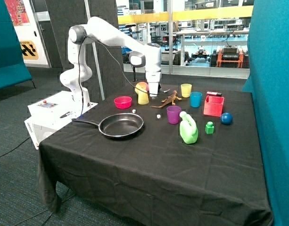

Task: Roll the dices in the bowl

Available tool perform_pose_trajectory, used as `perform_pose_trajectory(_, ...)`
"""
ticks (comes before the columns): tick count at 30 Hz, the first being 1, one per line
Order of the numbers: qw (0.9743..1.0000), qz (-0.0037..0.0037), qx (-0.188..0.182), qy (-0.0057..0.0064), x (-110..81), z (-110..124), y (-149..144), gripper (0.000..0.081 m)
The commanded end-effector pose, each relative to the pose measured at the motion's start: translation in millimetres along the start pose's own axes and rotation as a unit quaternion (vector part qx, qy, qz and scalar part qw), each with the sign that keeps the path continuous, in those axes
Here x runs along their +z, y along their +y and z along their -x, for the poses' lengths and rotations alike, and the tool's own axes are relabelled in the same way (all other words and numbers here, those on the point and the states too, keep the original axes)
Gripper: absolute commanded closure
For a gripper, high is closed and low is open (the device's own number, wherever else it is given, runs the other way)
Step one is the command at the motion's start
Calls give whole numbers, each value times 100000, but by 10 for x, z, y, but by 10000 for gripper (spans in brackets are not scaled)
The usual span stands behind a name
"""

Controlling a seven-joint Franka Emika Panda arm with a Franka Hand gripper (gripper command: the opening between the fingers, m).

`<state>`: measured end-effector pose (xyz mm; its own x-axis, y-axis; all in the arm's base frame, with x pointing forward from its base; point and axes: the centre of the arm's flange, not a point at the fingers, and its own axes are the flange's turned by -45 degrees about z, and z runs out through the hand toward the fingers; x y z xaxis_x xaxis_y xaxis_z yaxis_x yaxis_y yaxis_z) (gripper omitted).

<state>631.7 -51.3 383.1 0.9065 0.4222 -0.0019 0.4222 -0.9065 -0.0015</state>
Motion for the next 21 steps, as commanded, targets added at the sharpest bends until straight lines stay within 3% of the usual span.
perform_pose_trajectory(1, 99992, 75, -1297, 92, 179, -85, 147, 307)
perform_pose_trajectory(12, 99965, 76, -2636, 91, 332, -99, -9, 185)
perform_pose_trajectory(19, 99965, 77, -2650, 91, 390, -119, -67, 235)
perform_pose_trajectory(21, 99977, 76, -2127, 92, 415, -138, -43, 281)
